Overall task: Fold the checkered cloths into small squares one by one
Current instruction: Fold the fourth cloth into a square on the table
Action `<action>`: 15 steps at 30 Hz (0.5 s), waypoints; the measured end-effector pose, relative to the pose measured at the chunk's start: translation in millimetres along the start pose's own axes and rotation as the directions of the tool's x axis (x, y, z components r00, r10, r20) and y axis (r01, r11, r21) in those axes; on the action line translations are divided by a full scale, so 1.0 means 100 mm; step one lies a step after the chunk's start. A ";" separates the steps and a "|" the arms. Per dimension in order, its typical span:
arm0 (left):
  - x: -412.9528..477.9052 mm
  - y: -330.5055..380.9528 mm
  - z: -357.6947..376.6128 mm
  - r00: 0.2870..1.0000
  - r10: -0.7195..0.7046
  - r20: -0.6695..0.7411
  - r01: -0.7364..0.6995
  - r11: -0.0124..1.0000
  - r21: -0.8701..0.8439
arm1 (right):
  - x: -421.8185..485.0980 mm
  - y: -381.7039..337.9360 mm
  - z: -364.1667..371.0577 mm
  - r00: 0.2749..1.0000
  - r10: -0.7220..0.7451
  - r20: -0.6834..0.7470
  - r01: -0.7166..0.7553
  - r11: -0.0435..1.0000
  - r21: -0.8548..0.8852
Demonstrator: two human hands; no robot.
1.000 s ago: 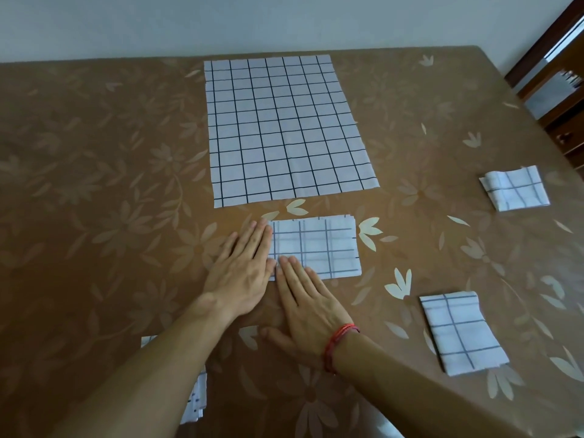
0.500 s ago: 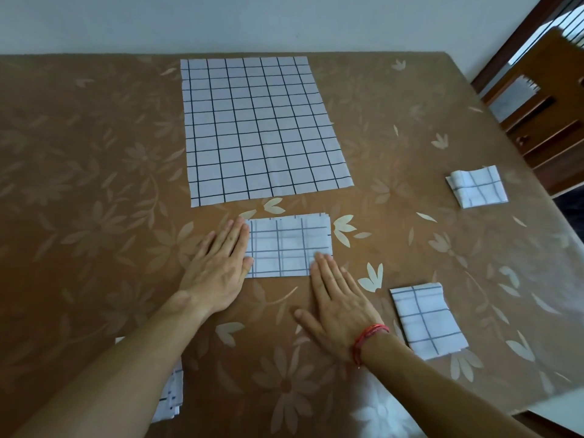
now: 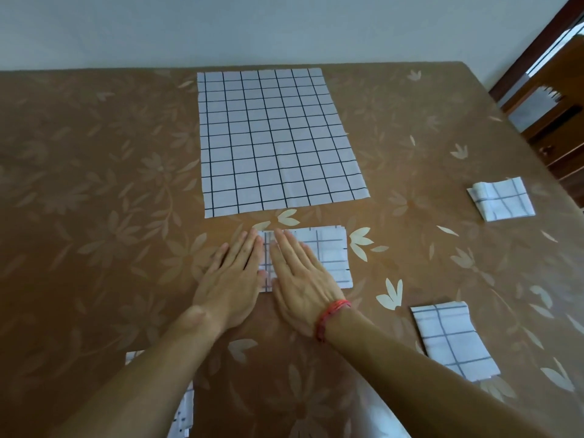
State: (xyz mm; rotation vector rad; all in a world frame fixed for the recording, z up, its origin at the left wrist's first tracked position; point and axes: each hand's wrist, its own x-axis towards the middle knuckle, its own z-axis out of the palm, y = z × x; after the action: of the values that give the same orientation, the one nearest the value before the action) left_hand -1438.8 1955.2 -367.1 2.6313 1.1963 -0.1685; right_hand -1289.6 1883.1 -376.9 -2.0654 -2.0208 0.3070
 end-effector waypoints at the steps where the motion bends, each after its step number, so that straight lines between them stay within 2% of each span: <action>1: 0.01 -0.01 0.02 1.000 0.006 -0.004 -0.006 1.000 0.022 | 0.08 0.00 -0.01 0.998 -0.047 0.052 0.047 0.999 0.004; 3: -0.01 -0.01 0.04 0.999 0.025 -0.025 -0.025 1.000 0.018 | 0.13 -0.01 -0.08 0.990 -0.063 0.128 0.068 0.997 -0.035; 7: -0.01 -0.05 0.08 0.996 0.055 -0.073 -0.052 0.998 0.047 | 0.11 0.15 -0.09 0.977 0.059 0.206 -0.033 0.991 -0.129; 13: -0.01 -0.04 0.05 0.998 0.044 -0.049 -0.043 0.999 0.009 | -0.18 0.69 -0.41 0.952 0.232 0.198 -0.187 0.957 -0.221; 15: -0.02 -0.03 0.02 0.999 0.038 -0.026 -0.038 0.999 -0.002 | -0.24 0.77 -0.45 0.943 0.243 0.227 -0.194 0.956 -0.219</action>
State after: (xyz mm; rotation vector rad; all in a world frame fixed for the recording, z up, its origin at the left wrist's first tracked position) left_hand -1442.2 1955.5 -369.2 2.6598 1.1536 -0.1258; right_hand -1203.2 1856.5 -358.7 -2.4946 -2.0282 0.4498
